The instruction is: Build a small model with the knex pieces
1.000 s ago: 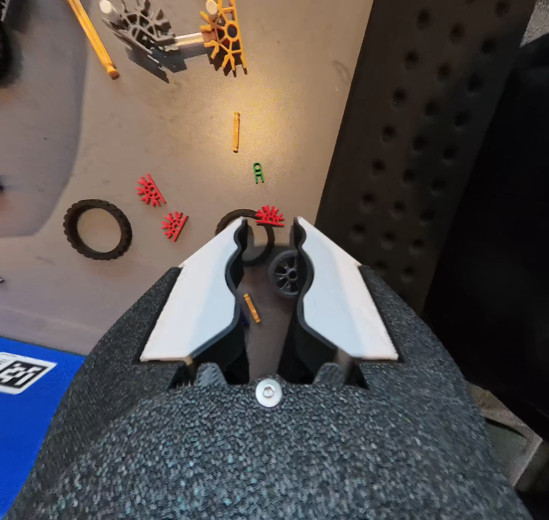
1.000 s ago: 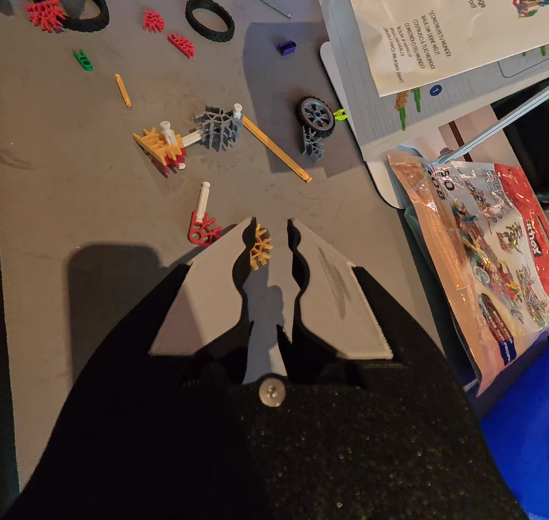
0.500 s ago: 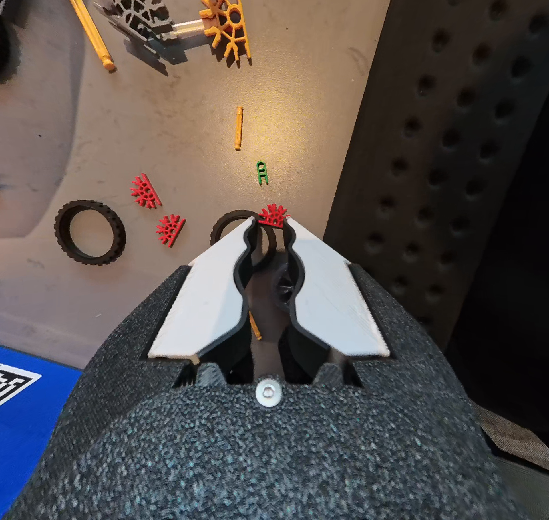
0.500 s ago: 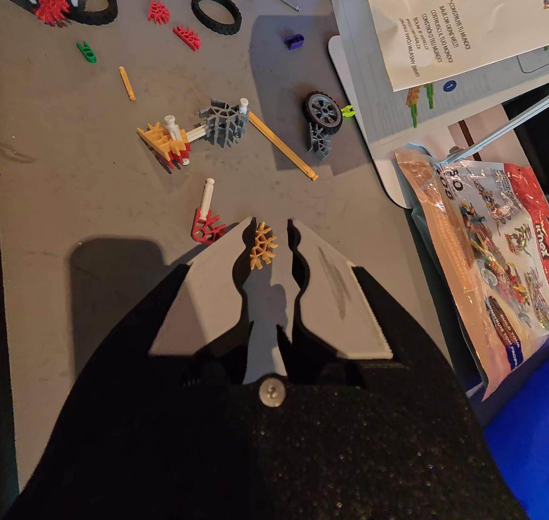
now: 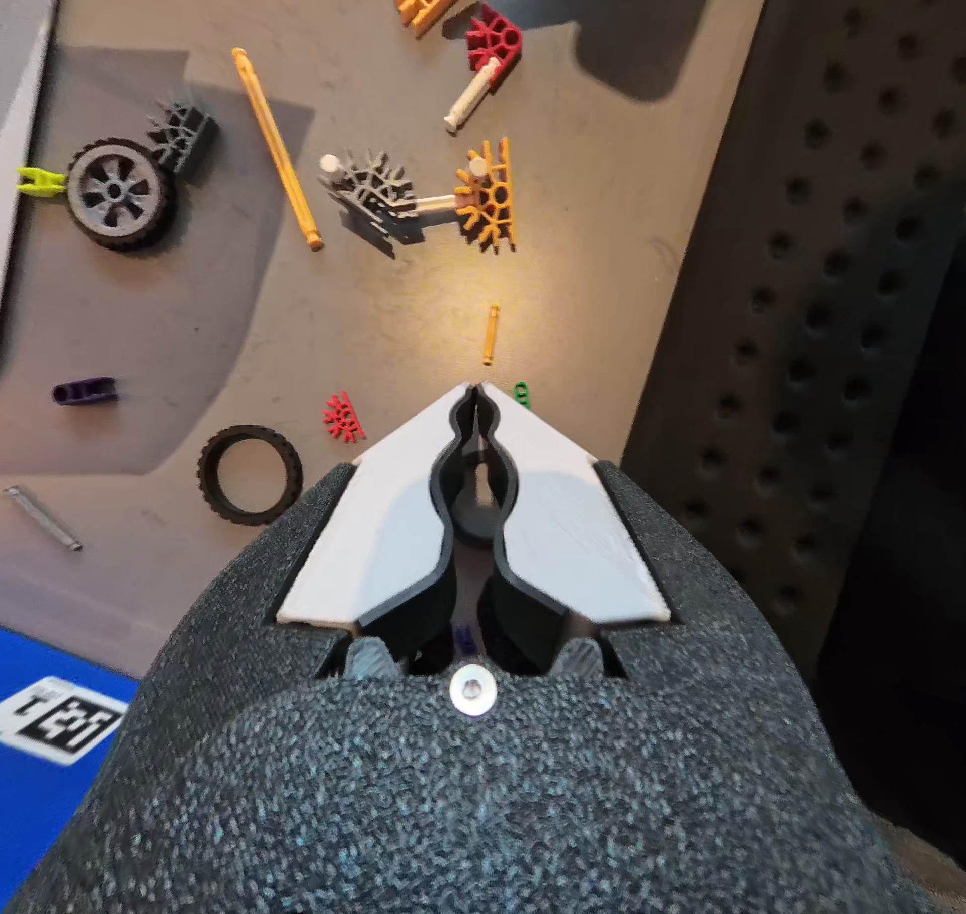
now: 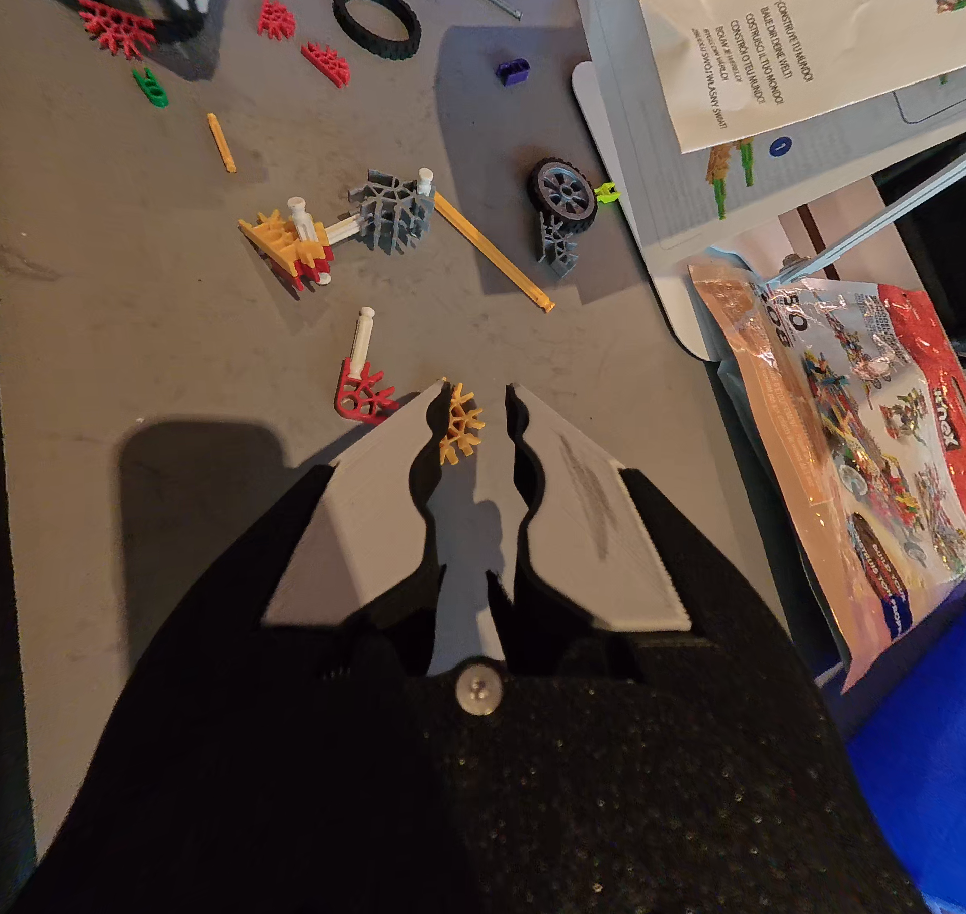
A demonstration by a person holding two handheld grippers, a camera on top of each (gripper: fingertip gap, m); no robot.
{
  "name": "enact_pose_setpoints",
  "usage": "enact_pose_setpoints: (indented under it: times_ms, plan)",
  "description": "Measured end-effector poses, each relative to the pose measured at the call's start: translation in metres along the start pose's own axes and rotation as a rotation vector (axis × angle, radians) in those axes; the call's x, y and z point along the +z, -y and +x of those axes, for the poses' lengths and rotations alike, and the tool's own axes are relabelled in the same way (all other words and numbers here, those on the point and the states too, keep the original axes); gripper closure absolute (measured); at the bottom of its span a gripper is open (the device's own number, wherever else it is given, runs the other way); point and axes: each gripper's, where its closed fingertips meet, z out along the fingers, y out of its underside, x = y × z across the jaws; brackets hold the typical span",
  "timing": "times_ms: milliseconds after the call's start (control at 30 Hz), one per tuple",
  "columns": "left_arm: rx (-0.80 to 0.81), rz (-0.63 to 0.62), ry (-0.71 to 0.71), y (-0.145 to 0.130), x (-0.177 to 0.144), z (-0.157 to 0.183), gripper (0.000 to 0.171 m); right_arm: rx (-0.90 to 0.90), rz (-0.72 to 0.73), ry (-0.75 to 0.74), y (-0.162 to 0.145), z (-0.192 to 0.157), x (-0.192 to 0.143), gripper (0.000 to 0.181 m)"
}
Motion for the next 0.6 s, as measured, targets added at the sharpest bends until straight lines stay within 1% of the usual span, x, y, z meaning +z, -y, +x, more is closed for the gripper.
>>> enact_pose_setpoints:
  times_ms: [67, 133, 167, 200, 267, 300, 400, 433, 500, 600]
  plan:
    - [0.009, -0.008, -0.014, 0.000, -0.001, 0.003, 0.169, 0.001, 0.003, -0.002, 0.000, 0.001, -0.001, 0.161]
    - [0.027, -0.037, -0.066, -0.006, -0.003, 0.015, 0.155, 0.001, 0.004, -0.001, 0.000, 0.001, -0.002, 0.161]
    - [0.070, -0.048, -0.084, -0.009, -0.004, 0.021, 0.147, 0.000, 0.003, 0.000, 0.000, 0.000, -0.002, 0.161]
    - [0.112, -0.066, -0.090, -0.014, -0.005, 0.025, 0.144, -0.001, 0.002, 0.001, 0.000, 0.000, -0.002, 0.161]
    - [0.128, -0.123, -0.064, -0.025, -0.003, 0.023, 0.138, -0.007, 0.003, 0.006, 0.000, -0.001, -0.001, 0.161]
    - [0.142, -0.127, -0.061, -0.027, -0.002, 0.022, 0.137, -0.010, 0.002, 0.007, 0.001, -0.002, -0.001, 0.161]
    - [0.184, -0.138, -0.061, -0.029, 0.002, 0.024, 0.139, -0.013, 0.002, 0.007, 0.001, -0.002, -0.001, 0.161]
    - [0.199, -0.143, -0.058, -0.029, 0.003, 0.025, 0.141, -0.012, 0.002, 0.006, 0.001, -0.002, -0.001, 0.161]
    - [0.197, -0.147, -0.050, -0.029, 0.006, 0.023, 0.154, -0.012, 0.002, 0.005, 0.001, -0.002, -0.001, 0.161]
    - [0.185, -0.154, -0.053, -0.032, 0.006, 0.022, 0.157, -0.016, 0.001, 0.007, 0.001, -0.003, -0.001, 0.161]
